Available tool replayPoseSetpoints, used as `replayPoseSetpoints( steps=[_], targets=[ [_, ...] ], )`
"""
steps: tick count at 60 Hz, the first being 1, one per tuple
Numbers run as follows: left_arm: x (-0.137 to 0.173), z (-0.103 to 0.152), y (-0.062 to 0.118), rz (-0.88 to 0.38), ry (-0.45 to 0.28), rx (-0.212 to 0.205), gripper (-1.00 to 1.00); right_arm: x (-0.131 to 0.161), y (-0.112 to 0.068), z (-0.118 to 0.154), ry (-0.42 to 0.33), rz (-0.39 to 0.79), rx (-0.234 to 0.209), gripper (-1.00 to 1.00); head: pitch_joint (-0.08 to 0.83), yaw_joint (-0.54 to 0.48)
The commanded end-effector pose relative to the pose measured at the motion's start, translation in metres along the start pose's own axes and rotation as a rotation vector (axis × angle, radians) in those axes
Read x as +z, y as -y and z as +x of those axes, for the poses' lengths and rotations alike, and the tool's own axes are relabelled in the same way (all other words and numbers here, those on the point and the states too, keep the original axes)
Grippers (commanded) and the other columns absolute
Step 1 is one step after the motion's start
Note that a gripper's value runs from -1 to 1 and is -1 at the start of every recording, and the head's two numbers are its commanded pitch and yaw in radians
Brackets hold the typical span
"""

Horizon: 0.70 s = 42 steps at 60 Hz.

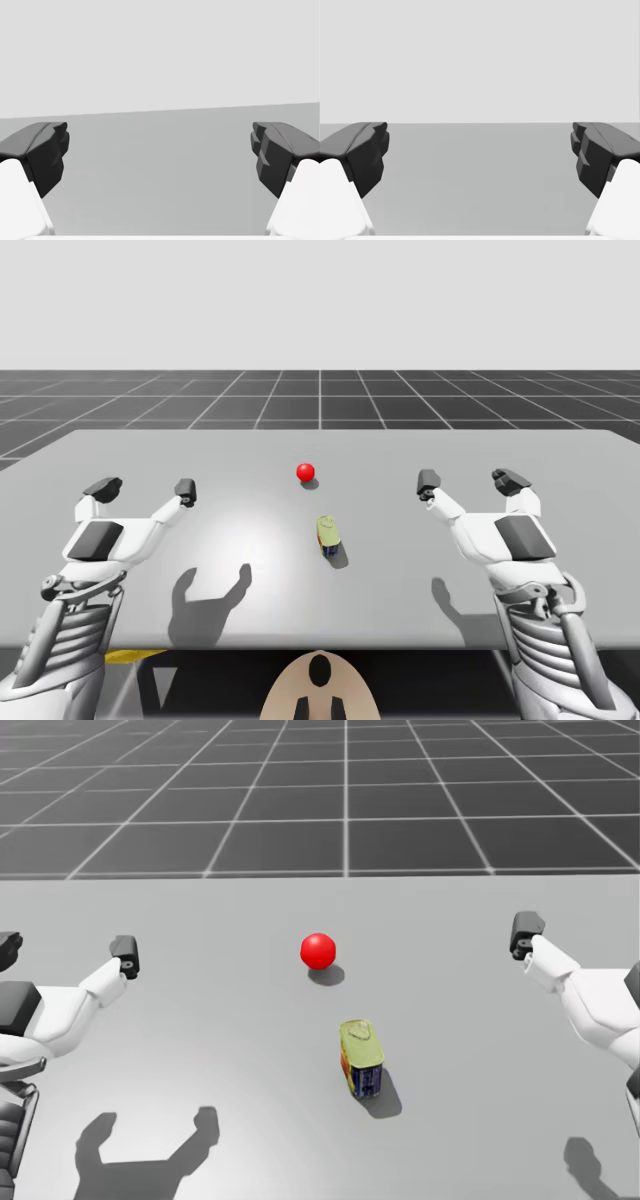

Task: Watch the red light. When it turns green, pick up the object.

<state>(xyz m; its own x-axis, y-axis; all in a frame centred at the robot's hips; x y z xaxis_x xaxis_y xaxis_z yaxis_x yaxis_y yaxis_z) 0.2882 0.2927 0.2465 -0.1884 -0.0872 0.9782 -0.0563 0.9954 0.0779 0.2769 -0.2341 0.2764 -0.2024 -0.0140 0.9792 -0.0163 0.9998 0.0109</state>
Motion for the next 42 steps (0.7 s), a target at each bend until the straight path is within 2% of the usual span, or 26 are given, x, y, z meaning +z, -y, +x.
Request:
replayPoseSetpoints(
  steps=[1, 42],
  targets=[
    [0.0003, 0.0005, 0.0003, 0.003, 0.007, -0.002, -1.0, 0.0002, -0.0021, -0.0017, -0.004, 0.002, -0.005, -1.0, 0.477, 0.06],
    [0.0006, 0.0007, 0.0005, 0.007, 0.01, -0.006, -1.0, -0.0001, -0.0022, -0.0017, -0.001, 0.002, -0.002, -1.0, 0.47, 0.06]
  ],
)
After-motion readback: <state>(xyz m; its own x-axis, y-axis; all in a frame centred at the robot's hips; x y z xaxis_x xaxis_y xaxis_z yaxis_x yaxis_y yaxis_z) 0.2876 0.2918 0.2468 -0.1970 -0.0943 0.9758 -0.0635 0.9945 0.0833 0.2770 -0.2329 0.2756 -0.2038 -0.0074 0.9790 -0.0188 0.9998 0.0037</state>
